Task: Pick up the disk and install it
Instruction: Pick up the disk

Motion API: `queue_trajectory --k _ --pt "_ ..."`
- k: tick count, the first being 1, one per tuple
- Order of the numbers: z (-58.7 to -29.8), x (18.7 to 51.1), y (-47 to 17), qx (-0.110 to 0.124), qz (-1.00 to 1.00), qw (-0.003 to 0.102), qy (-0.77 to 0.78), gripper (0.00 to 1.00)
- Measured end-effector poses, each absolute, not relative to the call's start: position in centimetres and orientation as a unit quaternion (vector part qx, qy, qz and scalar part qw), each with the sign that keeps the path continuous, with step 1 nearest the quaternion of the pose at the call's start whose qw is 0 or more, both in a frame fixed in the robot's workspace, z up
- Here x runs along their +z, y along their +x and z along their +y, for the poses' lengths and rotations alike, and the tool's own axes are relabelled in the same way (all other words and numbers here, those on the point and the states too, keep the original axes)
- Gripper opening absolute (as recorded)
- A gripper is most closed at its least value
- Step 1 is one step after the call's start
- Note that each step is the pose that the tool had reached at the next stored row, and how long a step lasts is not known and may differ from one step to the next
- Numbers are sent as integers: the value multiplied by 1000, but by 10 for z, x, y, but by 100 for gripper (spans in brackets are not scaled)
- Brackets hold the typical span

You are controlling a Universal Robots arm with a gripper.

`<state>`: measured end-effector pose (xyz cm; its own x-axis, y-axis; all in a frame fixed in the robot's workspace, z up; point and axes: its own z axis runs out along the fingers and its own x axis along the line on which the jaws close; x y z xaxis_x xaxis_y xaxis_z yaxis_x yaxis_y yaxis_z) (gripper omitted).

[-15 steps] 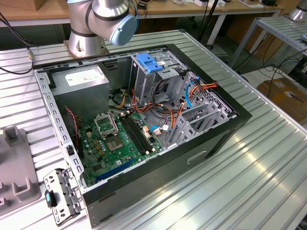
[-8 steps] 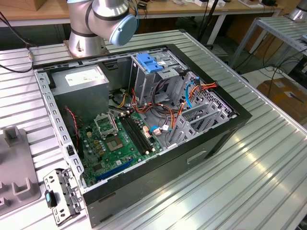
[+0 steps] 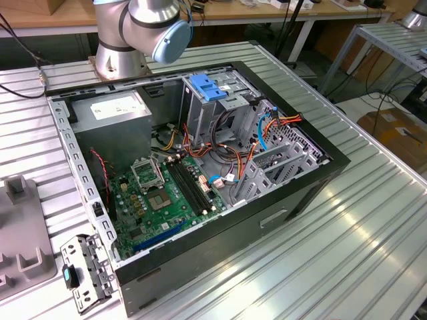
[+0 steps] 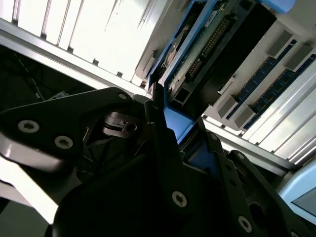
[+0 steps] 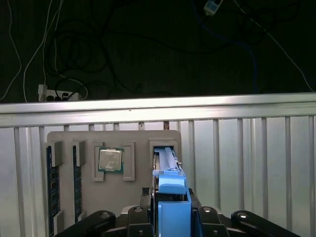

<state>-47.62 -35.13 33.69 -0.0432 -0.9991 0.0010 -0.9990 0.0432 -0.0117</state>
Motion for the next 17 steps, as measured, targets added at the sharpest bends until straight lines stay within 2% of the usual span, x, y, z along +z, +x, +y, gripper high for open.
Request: queue_trajectory --k 17 --pt "-351 347 -476 -5 722 3 -692 36"
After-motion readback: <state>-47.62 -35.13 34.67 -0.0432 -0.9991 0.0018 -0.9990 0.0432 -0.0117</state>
